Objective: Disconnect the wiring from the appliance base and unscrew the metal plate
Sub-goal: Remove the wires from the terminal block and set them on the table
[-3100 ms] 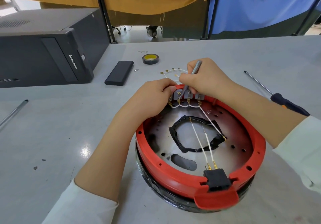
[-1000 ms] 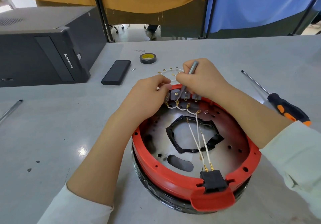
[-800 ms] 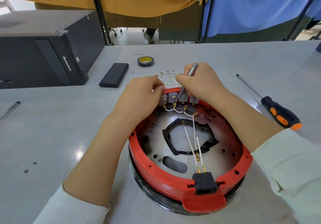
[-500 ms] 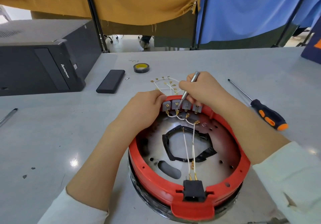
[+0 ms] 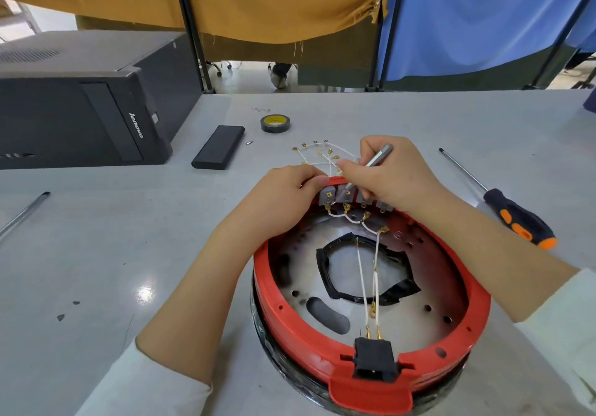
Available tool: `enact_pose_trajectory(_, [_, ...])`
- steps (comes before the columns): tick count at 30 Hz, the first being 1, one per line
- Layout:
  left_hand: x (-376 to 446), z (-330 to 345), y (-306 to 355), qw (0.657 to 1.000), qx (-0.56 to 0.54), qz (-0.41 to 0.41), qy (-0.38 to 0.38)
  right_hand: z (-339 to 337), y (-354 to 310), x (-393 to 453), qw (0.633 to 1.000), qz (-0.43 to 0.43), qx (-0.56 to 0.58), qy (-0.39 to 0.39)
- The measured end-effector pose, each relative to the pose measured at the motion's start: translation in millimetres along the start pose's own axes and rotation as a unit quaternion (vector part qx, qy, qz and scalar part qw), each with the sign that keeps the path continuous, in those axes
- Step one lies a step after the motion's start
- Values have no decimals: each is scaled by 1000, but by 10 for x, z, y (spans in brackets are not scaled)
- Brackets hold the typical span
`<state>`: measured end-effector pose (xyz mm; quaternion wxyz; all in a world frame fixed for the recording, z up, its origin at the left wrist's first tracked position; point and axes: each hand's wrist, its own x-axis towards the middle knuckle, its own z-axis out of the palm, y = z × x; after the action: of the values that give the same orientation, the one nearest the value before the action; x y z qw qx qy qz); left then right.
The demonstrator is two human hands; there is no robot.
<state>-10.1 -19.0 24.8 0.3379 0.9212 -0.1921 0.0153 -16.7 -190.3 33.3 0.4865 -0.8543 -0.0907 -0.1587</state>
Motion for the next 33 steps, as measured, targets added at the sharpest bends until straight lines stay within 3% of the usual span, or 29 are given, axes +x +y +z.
enact_pose_trajectory(3, [-3,-1,4,1000,-4,-4,-1,21,8,-6,998,-17,-61,10])
enact_pose_trajectory(15, [7,7,-1,1000,-11,-2,-3,117,31,-33,989,-72,-125,4])
enact_pose_trajectory(20, [7,6,-22,1000,-14,0,-3,115,22,-10,993,-45,-93,51])
enact_pose_trajectory(28, [20,8,-25,1000,-6,1,-1,114,-4,11,998,-15,-64,9])
enact_pose_trajectory(33, [37,18,-9,1000,20,5,6,109,-63,139,997,48,-51,-42])
